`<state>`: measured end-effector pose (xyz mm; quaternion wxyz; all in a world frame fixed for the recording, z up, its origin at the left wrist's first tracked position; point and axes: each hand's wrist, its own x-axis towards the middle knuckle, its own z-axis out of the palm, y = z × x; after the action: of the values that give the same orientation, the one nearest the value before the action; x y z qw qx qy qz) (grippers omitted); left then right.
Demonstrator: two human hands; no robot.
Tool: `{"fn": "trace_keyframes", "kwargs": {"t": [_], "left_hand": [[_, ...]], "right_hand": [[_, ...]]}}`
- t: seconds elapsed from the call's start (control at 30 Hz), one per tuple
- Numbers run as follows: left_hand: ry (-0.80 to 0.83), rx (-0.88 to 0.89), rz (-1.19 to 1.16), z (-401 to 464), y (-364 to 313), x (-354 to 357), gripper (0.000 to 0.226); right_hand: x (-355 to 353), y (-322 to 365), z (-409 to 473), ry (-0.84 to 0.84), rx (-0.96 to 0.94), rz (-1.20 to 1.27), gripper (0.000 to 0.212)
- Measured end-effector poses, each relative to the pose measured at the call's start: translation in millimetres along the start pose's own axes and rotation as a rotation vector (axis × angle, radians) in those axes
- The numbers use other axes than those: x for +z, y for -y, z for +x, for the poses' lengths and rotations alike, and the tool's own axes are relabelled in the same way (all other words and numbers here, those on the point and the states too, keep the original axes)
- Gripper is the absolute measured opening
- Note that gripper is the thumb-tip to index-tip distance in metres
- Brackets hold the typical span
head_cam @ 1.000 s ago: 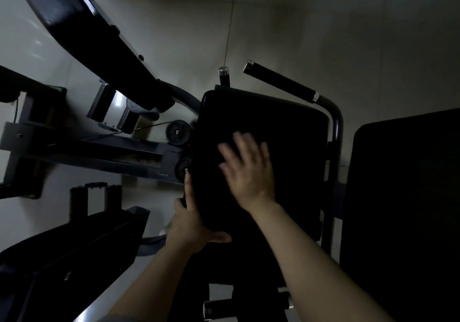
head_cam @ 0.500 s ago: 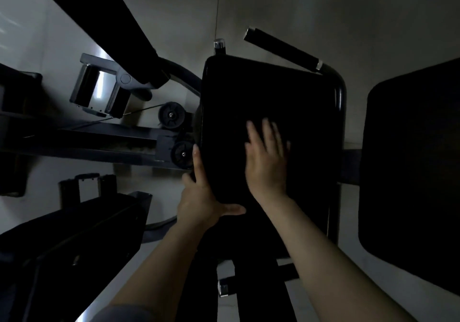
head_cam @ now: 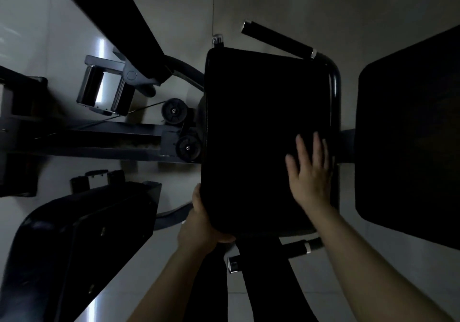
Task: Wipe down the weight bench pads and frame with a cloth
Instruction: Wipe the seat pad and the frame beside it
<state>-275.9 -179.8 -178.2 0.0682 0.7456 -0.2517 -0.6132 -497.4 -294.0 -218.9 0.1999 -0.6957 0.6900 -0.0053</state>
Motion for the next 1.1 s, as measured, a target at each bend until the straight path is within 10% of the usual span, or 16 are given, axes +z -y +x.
{"fn": "trace_keyframes", "kwargs": {"t": [0.1,0.4,0.77,1.1], "left_hand": [[-0.066,0.051,0.218,1.8,5.0,-0.8,0.129],[-0.046,-0.016,0.237,6.3,12.5,0.8,0.107],[-0.067,0.045,0.083,-9.1,12.3,4.1,0.098],[-0.111,-0.024,0.114,-43.5,33.4,-6.5,0.035]], "right_hand": [[10.5,47.0,37.6,-0.066,0.104,0.122,0.054],[40.2,89.9,-88.3,0.085,-0.599,-0.054,0.048],[29.8,17.4,-105.2,-0.043,0.433,0.281,0.057],[52.3,109.2,-138.8,0.124,-0.614,-0.097,0.06]]}}
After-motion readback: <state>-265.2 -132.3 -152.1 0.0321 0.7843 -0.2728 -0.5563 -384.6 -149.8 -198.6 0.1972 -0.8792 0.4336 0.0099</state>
